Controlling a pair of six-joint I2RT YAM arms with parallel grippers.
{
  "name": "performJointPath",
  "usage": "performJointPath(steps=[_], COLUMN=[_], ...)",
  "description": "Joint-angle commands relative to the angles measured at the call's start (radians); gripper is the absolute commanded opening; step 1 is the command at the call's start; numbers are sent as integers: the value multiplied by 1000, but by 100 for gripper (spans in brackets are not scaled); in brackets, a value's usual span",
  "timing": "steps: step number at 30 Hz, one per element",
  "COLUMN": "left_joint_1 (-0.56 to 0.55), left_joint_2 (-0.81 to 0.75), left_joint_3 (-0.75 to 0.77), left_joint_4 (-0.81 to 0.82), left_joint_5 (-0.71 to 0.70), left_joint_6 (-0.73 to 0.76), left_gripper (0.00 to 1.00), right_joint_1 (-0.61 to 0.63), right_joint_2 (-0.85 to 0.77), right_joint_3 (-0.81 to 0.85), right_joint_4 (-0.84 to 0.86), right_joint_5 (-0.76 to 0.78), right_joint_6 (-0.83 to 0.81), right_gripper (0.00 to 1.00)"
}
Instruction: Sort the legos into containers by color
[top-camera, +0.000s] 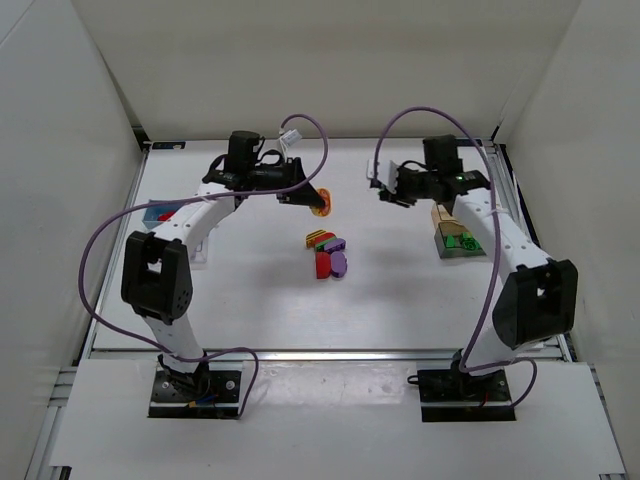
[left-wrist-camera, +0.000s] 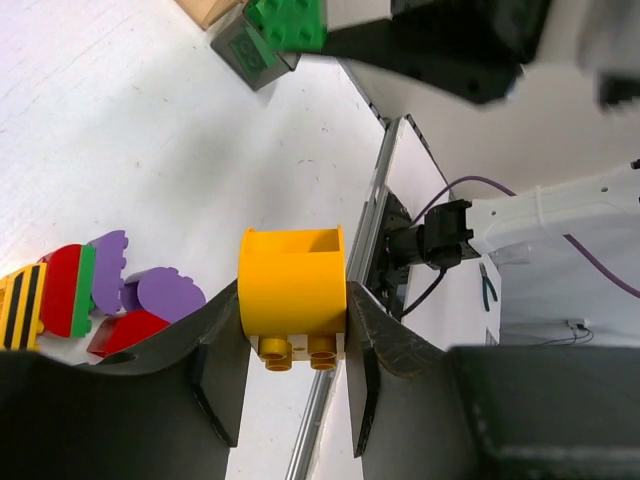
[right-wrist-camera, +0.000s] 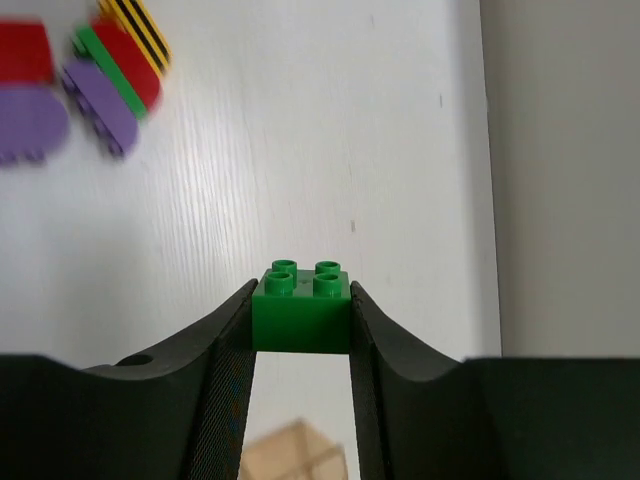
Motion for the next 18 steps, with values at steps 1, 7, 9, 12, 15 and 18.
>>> performJointPath(steps=[1, 7, 9, 12, 15, 18], left_joint_1=[19, 31, 30, 31, 34, 39], left_joint_2=[-83, -97, -95, -86, -76, -76], left_joint_3=[-13, -10, -4, 5, 18, 27], left_joint_4=[34, 37, 37, 37, 37, 31], left_joint_5=[33, 4, -1, 2, -2, -7], left_joint_6=[-2, 12, 19, 24, 24, 25], left_gripper=[10, 10, 10, 10, 11, 11], right_joint_1=[-75, -257, -308, -356, -394, -445], right_joint_2=[-97, -167, -171, -173, -155, -103], right_joint_3=[-44, -58, -47, -64, -85, -61], right_joint_4=[-51, -252, -347, -375, -382, -399], right_joint_5=[49, 75, 72, 95, 110, 89], right_joint_6=[-32, -32, -9, 69, 149, 235], right_gripper=[0, 0, 0, 0, 0, 0])
